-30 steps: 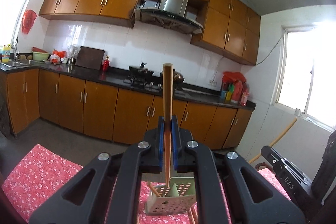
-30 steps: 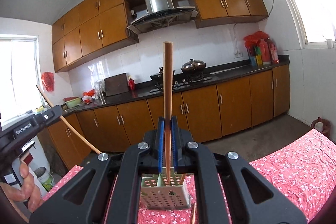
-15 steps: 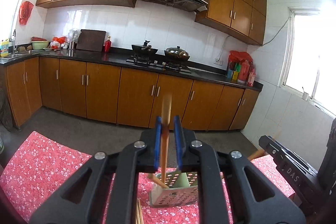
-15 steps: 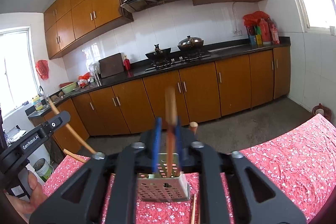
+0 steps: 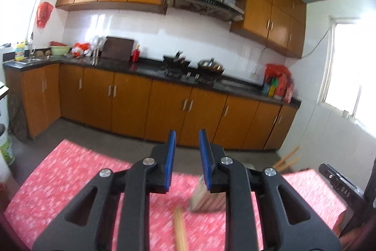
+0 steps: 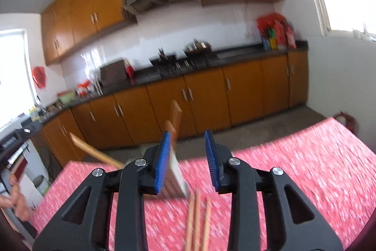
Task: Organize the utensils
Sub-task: 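Drop the chopsticks into the holder by opening both grippers, then lower both grippers and close each on a further chopstick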
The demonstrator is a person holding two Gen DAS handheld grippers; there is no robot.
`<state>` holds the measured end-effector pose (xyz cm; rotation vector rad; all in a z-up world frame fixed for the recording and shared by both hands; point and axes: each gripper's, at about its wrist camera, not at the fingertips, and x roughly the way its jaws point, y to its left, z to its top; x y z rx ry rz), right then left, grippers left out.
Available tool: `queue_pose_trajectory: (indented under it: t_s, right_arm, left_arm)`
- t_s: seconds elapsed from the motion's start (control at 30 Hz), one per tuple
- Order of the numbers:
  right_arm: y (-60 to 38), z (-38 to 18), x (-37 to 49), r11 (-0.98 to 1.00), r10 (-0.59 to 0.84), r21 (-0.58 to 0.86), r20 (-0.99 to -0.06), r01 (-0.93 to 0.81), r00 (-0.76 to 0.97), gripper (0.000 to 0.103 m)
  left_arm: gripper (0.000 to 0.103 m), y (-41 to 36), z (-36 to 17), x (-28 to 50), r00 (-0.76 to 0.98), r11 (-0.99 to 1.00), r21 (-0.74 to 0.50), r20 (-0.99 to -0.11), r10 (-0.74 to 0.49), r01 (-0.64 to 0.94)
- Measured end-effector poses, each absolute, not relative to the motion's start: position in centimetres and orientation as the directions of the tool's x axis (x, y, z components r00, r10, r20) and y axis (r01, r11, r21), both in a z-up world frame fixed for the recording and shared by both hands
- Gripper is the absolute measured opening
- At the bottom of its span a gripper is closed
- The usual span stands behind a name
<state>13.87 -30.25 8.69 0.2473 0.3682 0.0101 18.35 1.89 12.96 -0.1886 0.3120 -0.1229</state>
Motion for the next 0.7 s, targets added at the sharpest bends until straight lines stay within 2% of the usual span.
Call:
queue_pose_trajectory:
  t_s: [0.2,0.33,0.5,0.7]
  right_arm:
    - [-31.1,-0.6,14.2,0.968,0.062,0.230,-0.602,0.099,0.796,0.031]
    - [-29.8,-6.3,14.3,0.963,0.161,0.265,-0.713,0.050,0.682,0.023]
    - [-28.0,-9.2,14.8,0.970,0.174,0.243,-0.770,0.029,0.614,0.022]
    - [-27.2,-10.6,15.4,0.987,0.107,0.160,-0.786,0.033,0.608,0.008]
  left_arm:
    - [0.022,3.6,4.6,17.9,0.853,0.990,-0.133,-0.510,-0.108,0.046]
    - [0.022,4.2,-0.5,17.9,0.769,0.989,-0.145,-0.628,-0.116,0.031]
    - [0.021,4.0,-3.8,17.2,0.716,0.984,-0.173,-0.681,-0.154,0.046]
    - [0.021,2.4,-5.5,17.1,0.667,0.976,-0.191,-0.714,-0.212,0.106]
